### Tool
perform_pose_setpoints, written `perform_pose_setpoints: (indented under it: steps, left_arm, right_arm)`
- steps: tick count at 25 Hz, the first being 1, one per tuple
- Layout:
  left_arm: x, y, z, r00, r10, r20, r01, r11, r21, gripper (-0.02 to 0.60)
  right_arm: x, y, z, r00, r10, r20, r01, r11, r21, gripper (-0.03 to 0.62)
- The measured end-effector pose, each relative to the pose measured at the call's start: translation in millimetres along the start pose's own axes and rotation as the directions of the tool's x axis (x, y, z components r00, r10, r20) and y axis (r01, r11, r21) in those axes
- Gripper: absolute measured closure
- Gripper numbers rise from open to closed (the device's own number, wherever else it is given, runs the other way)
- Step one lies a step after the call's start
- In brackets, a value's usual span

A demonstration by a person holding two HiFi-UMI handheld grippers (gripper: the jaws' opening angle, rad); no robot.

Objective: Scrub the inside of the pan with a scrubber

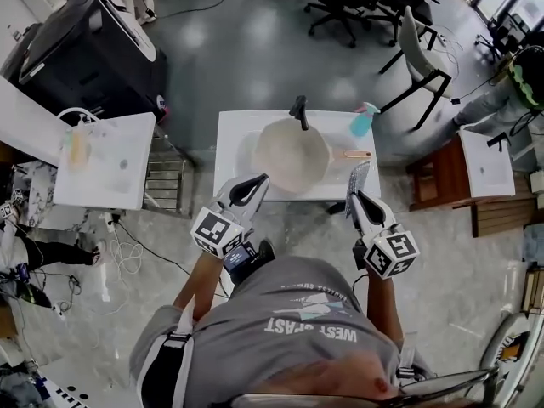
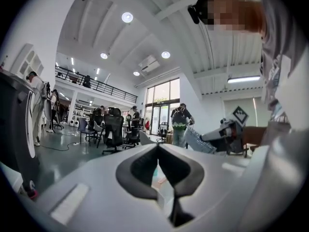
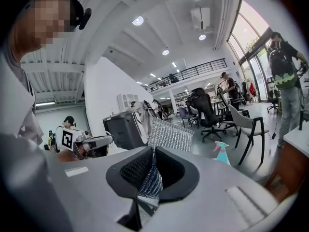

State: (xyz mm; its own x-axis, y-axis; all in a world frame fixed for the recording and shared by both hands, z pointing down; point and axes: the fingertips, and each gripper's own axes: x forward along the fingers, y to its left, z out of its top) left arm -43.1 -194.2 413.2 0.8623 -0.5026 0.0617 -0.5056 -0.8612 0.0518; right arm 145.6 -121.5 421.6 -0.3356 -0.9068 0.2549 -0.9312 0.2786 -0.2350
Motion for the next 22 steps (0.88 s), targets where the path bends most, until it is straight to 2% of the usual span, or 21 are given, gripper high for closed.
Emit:
perform_pose_setpoints:
  steps: [5, 9, 11, 17, 22]
  left_arm:
    - [-6, 45, 2, 1.0, -0.011, 0.014, 0.011, 1.0, 0.018, 0.58]
    - [-16, 68, -2, 0.999, 0.043, 0.012, -0.043, 0.998, 0.038, 0.58]
    - [-19, 81, -8, 0.997, 0.072, 0.007, -0.072, 0.997, 0.024, 0.58]
    - [-37, 107, -26, 0.988, 0.154, -0.01, -0.154, 0.988, 0.004, 0.58]
    - [-55, 120, -24, 0.972, 0.233, -0.041, -0.234, 0.972, -0.014, 0.58]
  right_arm:
    - [39, 22, 10, 1.0, -0.009, -0.026, 0.009, 1.0, -0.011, 0.556]
    - [65, 26, 6, 0.996, 0.004, -0.086, -0.005, 1.0, -0.008, 0.556]
    - [85, 21, -1, 0.994, 0.015, -0.108, -0.014, 1.0, 0.01, 0.556]
    - [160, 7, -52, 0.977, 0.058, -0.203, -0.051, 0.998, 0.04, 0.556]
    - [229, -19, -106, 0.944, 0.091, -0.317, -0.057, 0.992, 0.115, 0.555]
